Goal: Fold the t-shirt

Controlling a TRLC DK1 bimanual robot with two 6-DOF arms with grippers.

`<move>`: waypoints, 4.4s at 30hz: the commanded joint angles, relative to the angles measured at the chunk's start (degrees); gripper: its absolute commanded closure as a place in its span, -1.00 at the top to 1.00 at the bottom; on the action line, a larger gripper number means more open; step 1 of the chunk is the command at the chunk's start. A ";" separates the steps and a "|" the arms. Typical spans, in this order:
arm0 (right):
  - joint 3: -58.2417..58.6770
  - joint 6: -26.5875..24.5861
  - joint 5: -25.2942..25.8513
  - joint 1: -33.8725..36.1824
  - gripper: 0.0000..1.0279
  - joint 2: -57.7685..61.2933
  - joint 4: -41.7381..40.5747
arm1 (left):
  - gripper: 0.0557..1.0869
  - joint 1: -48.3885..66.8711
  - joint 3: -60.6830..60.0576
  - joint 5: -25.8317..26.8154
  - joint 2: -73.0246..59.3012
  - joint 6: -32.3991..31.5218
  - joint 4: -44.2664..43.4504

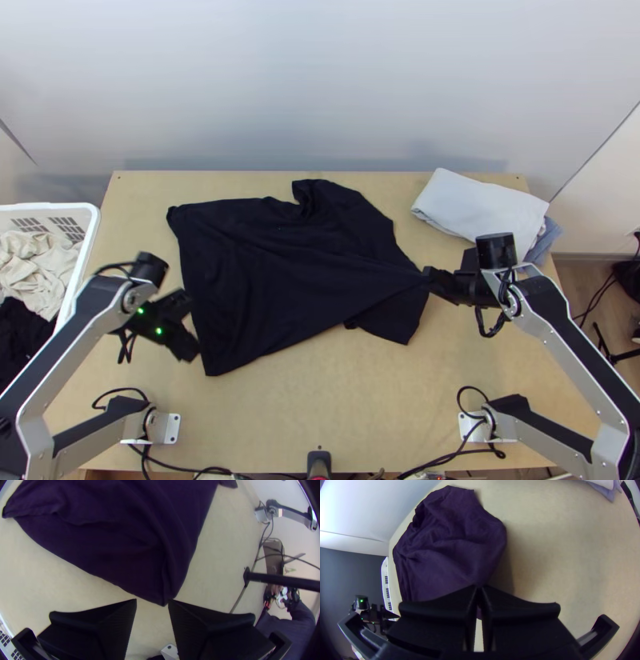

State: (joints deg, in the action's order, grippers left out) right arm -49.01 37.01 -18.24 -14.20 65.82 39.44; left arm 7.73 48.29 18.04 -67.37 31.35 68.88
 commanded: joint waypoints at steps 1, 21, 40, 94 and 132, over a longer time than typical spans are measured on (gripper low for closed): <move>0.76 1.04 0.05 -1.18 -0.95 0.01 -0.33 | 0.04 3.00 -8.13 0.24 -5.05 8.28 2.84; 1.29 1.04 0.05 -1.18 -0.95 1.33 -0.59 | 0.03 7.39 -8.21 0.85 -9.09 3.80 -7.27; 0.32 0.34 0.13 -0.39 -0.95 0.18 -0.68 | -0.93 5.81 -8.57 5.25 -10.67 -5.25 -18.08; -46.52 -27.70 14.90 3.91 -0.95 -25.74 8.28 | -0.93 -14.14 15.69 -25.78 39.86 -42.43 -54.82; -8.73 -21.55 14.02 0.13 -0.95 29.63 -44.27 | -0.93 -10.10 -0.30 -17.60 -27.81 -40.85 -89.71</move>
State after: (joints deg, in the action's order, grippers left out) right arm -50.92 15.00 -3.90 -14.81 83.09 -2.52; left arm -2.26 40.99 0.03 -82.46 -9.85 -18.81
